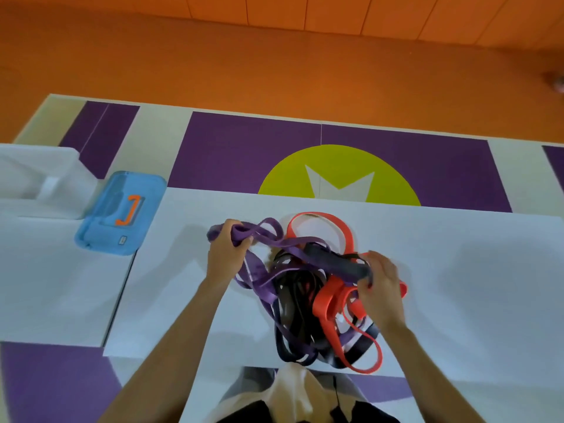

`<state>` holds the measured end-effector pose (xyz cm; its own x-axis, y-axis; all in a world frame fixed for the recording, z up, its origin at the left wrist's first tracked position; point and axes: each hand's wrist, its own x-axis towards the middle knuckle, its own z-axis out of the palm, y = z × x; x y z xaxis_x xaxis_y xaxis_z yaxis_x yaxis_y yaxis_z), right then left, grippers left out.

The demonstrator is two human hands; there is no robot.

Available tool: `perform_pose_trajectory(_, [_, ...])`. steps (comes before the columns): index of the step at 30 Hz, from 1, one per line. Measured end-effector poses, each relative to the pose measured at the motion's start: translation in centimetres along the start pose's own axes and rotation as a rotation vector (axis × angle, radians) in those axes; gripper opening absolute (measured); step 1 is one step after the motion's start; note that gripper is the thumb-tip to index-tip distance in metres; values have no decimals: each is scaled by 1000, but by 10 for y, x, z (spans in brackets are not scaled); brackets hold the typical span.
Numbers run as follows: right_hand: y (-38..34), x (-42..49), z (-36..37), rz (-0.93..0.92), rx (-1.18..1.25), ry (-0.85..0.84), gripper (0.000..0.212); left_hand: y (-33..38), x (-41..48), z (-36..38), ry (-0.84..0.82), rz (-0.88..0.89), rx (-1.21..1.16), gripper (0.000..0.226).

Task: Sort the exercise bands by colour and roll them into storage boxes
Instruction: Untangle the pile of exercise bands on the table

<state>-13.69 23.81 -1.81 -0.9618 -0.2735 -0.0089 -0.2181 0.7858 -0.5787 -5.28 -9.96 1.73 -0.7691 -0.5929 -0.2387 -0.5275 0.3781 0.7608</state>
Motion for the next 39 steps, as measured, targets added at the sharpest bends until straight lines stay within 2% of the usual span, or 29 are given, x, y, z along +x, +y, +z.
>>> perform_pose_trajectory(3, [-28, -3, 25, -204, -28, -84, 53, -21, -4, 0, -11, -81, 16, 30])
perform_pose_trajectory(7, [-45, 7, 69, -62, -261, -443, 74, -40, -11, -7, 117, -148, -17, 33])
perform_pose_trajectory(9, [-49, 9, 80, 15, -352, -524, 83, -45, -10, -13, 110, -177, 10, 39])
perform_pose_trajectory(11, [-52, 11, 83, 85, -402, -517, 84, -49, -8, -18, 47, -225, 52, 52])
perform_pose_trajectory(14, [-49, 15, 80, 94, -499, -406, 74, -54, -4, -26, -26, -355, 131, 74])
perform_pose_trajectory(16, [-39, 19, 76, 135, -456, -377, 61, -57, -1, -32, -48, -432, 174, 74])
perform_pose_trajectory(19, [-24, 20, 67, 134, -382, -367, 33, -62, 0, -35, -10, -335, 234, 40])
perform_pose_trajectory(21, [-20, 19, 61, 86, -427, -371, 19, -66, 1, -33, 89, -248, 324, 31])
perform_pose_trajectory(25, [-9, 9, 57, -35, -574, -356, 16, -60, 7, -21, 74, -208, 415, 38])
perform_pose_trajectory(28, [1, 5, 59, -112, -579, -327, 13, -38, 11, 6, 49, 3, 473, 54])
perform_pose_trajectory(30, [-1, 2, 58, -260, -569, -293, 18, -16, 10, 36, -36, 272, 492, 63])
perform_pose_trajectory(32, [-7, 3, 53, -432, -495, -264, 23, 4, 13, 69, -186, 508, 521, 62])
perform_pose_trajectory(34, [-11, 9, 50, -518, -340, -180, 20, 16, 24, 98, -351, 570, 578, 53])
perform_pose_trajectory(36, [-9, 19, 49, -439, -170, -98, 11, 20, 36, 121, -487, 497, 710, 48])
perform_pose_trajectory(38, [-7, 31, 50, -258, -80, -96, 35, 19, 43, 135, -514, 405, 811, 50])
perform_pose_trajectory(39, [-6, 36, 52, -166, -80, -152, 48, 18, 46, 138, -490, 374, 837, 50])
